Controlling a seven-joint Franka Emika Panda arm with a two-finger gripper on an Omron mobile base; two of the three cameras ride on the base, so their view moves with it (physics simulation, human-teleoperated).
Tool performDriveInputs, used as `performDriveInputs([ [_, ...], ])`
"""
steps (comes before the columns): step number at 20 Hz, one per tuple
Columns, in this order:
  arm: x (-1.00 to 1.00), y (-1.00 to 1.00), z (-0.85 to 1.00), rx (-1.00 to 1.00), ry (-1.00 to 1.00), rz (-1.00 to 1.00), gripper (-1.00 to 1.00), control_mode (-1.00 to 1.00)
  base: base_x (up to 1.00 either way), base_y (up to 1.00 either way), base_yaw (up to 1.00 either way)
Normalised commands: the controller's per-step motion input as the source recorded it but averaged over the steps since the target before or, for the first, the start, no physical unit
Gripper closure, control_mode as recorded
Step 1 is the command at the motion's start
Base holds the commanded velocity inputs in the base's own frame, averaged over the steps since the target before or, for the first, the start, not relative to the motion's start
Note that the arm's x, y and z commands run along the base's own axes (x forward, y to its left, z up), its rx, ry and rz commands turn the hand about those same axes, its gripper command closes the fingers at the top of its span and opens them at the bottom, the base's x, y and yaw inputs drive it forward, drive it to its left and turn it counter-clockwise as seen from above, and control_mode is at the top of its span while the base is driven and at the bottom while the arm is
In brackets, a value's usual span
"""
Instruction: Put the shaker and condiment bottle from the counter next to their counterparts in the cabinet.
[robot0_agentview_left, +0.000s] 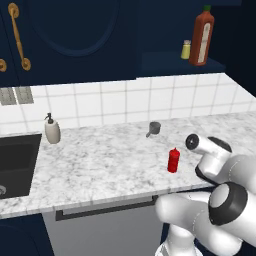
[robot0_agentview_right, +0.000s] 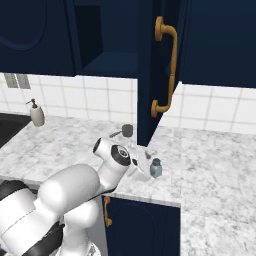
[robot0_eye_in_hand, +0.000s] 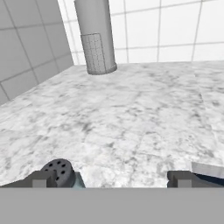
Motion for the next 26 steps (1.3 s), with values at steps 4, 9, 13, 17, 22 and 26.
performDriveInputs([
  [4, 0.28, 0.03, 0.00, 0.00, 0.00, 0.00, -1.00, -1.00, 0.00, 0.00, 0.00],
  [9, 0.24, 0.03, -0.16, 0.00, 0.00, 0.00, -1.00, -1.00, 0.00, 0.00, 0.00],
  [13, 0.19, 0.00, -0.38, 0.00, 0.00, 0.00, -1.00, -1.00, 0.00, 0.00, 0.00],
  [17, 0.17, -0.01, -0.39, 0.00, -0.02, 0.00, -1.00, -1.00, 0.00, 0.00, 0.00],
  [22, 0.15, -0.17, -0.36, 0.00, -0.07, 0.00, -1.00, -1.00, 0.00, 0.00, 0.00],
  [26, 0.28, -0.18, -0.27, 0.00, -0.09, 0.01, -1.00, -1.00, 0.00, 0.00, 0.00],
])
